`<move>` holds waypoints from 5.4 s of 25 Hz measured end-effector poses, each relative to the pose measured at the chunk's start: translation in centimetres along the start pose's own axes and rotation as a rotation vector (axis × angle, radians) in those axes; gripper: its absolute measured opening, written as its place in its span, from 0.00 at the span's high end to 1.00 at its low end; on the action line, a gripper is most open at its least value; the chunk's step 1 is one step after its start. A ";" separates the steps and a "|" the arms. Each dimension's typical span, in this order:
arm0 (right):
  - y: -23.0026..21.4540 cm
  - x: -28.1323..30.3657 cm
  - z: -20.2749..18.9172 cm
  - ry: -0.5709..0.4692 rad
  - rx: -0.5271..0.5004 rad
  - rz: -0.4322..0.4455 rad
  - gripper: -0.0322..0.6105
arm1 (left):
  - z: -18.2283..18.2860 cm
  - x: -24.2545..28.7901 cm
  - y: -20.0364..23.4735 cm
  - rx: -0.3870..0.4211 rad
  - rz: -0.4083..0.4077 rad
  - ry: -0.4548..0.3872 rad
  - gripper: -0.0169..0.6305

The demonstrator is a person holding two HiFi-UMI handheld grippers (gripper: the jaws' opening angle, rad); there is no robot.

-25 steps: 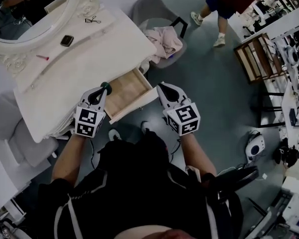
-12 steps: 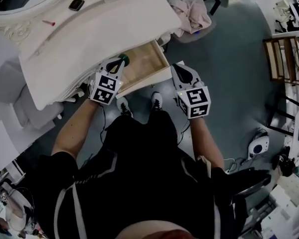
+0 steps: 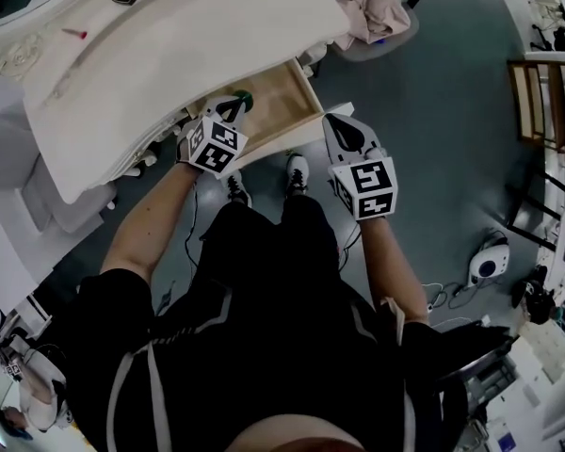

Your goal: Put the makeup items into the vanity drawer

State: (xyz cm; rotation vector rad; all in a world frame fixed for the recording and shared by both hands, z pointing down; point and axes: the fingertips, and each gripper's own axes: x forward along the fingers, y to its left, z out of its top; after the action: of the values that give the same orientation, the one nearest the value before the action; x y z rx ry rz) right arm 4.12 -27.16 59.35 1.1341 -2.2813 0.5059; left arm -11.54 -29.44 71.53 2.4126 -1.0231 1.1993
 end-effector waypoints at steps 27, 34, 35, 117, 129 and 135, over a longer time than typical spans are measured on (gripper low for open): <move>-3.1 1.0 -5.1 0.077 0.034 0.044 0.94 | -9.5 11.2 -1.9 0.137 -0.046 0.366 0.97; -3.0 0.9 -6.1 0.083 0.051 0.049 0.94 | -10.0 11.6 -1.9 0.128 -0.035 0.377 0.97; -3.0 0.8 -6.2 0.084 0.051 0.050 0.94 | -10.1 11.6 -2.0 0.132 -0.034 0.376 0.97; 4.1 -12.5 20.5 -0.416 -0.072 0.038 0.94 | 15.7 -33.6 1.6 -0.228 0.087 -0.787 0.97; 5.1 -12.1 21.4 -0.395 -0.138 0.056 0.94 | 16.1 -35.6 1.9 -0.227 0.168 -0.857 0.97; 5.3 -11.6 21.8 -0.392 -0.136 0.068 0.94 | 16.4 -35.9 2.0 -0.238 0.157 -0.880 0.97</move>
State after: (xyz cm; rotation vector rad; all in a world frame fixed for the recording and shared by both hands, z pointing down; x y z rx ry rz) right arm -0.85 -28.85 34.64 1.1712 -2.6484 0.1567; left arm -17.99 -22.04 33.29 2.7015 -1.4796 -0.0428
